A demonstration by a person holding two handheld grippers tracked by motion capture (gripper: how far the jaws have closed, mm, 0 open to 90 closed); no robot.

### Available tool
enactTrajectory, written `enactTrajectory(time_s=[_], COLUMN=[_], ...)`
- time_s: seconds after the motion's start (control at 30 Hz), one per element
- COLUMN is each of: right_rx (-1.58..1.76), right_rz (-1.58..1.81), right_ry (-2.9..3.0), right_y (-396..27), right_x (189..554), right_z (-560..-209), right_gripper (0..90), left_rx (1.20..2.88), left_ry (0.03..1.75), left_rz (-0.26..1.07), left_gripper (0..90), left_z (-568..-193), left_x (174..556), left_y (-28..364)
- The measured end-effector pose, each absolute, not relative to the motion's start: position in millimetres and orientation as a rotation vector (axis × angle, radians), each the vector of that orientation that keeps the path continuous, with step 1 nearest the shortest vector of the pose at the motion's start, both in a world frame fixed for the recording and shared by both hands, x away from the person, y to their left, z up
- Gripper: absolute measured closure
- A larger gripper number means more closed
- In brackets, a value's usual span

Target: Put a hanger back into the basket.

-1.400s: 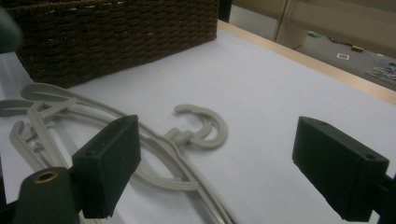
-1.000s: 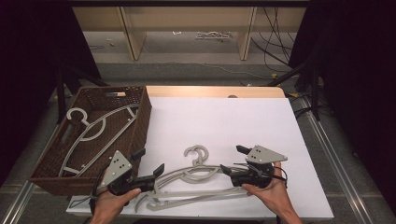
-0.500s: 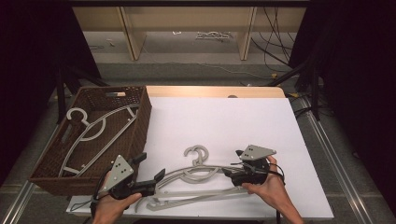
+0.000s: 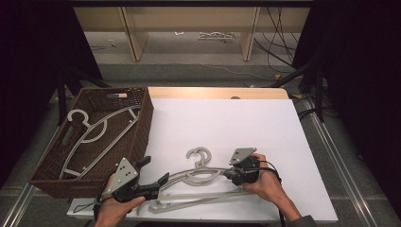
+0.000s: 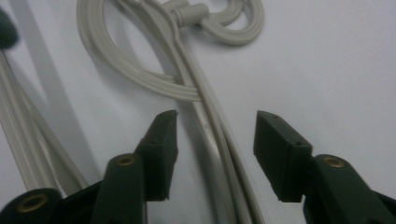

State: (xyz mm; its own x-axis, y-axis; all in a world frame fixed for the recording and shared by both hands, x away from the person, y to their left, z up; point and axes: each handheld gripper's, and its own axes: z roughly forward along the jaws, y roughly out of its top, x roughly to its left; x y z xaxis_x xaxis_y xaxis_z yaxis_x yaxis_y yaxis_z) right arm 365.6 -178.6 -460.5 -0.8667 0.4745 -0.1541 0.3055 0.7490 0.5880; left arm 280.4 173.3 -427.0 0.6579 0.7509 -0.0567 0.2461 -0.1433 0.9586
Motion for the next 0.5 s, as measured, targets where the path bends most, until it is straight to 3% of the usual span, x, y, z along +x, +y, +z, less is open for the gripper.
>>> enactTrajectory(time_s=[0.5], right_rx=[0.434], right_rz=[0.683], right_ry=[2.752], right_y=[-164.4], right_x=[384.1], right_z=[-469.7], right_gripper=[73.1], left_rx=[1.726], left_ry=[0.808], left_rz=[0.526], left_gripper=[17.7], left_z=[-428.8], left_x=[281.5], left_y=[173.7])
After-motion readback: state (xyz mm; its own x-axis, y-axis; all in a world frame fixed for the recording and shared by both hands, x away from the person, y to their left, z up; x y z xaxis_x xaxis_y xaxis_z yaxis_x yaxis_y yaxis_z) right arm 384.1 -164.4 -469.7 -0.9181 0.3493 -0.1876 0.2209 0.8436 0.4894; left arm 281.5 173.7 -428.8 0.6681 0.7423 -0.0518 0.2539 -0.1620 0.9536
